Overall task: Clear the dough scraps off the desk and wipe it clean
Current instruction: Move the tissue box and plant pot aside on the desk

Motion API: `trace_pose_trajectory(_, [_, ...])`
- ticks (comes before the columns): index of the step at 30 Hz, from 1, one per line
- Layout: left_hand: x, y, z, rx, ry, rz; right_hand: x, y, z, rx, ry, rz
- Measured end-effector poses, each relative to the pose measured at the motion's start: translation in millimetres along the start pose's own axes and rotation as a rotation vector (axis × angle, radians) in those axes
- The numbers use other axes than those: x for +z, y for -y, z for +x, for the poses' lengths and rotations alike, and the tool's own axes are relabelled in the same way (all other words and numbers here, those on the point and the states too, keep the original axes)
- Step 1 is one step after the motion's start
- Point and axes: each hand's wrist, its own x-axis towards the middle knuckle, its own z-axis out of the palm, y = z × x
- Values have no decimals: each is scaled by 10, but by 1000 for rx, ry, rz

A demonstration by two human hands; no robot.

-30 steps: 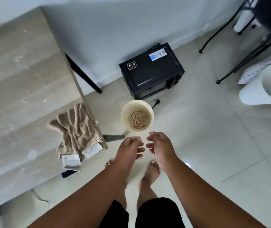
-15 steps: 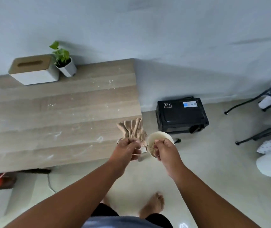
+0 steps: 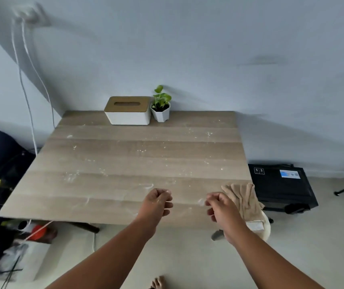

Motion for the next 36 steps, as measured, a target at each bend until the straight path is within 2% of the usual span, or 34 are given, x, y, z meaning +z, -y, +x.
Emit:
trace_pose_trajectory(6, [-852, -89, 330, 47, -24, 41, 815, 121, 20, -35, 2, -28])
trace_pose_trajectory(13, [-1336, -210, 744, 77, -75, 29, 1341, 251, 209, -43, 41, -73])
trace_pose_trajectory(20, [-1394, -254, 1082, 63, -76, 63, 1679, 458, 699, -99, 51, -56])
trace_pose_trajectory(30, [-1364, -865, 2045, 115, -103, 241, 2109, 917, 1728, -59, 54, 2])
trace_pose_trajectory(36, [-1175, -1319, 2695, 272, -102, 422, 2257, 1298, 2464, -72, -6, -99])
